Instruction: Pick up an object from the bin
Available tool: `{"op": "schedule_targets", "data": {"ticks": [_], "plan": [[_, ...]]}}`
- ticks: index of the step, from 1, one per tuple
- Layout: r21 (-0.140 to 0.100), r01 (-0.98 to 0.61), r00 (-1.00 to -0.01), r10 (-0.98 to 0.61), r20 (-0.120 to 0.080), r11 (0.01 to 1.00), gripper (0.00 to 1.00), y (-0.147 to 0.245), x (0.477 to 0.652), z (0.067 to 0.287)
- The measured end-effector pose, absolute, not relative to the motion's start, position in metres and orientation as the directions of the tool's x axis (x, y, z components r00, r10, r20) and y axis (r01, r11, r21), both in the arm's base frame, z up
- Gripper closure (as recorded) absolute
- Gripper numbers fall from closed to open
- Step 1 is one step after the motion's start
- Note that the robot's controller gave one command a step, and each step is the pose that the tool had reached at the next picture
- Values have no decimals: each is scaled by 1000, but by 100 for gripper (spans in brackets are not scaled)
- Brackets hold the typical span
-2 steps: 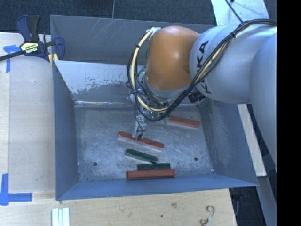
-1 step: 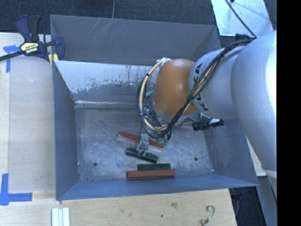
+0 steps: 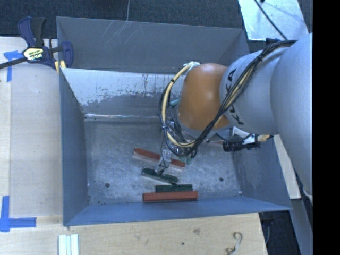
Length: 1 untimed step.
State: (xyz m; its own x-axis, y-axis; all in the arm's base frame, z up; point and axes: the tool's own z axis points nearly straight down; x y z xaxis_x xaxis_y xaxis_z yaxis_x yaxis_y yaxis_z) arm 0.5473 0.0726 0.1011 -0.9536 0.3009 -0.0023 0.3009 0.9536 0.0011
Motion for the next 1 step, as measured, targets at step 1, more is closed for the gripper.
{"op": "schedule_targets", "data": {"ticks": [1], "plan": [[-1, 434, -901, 434, 1, 901, 0, 64, 539, 100]]}}
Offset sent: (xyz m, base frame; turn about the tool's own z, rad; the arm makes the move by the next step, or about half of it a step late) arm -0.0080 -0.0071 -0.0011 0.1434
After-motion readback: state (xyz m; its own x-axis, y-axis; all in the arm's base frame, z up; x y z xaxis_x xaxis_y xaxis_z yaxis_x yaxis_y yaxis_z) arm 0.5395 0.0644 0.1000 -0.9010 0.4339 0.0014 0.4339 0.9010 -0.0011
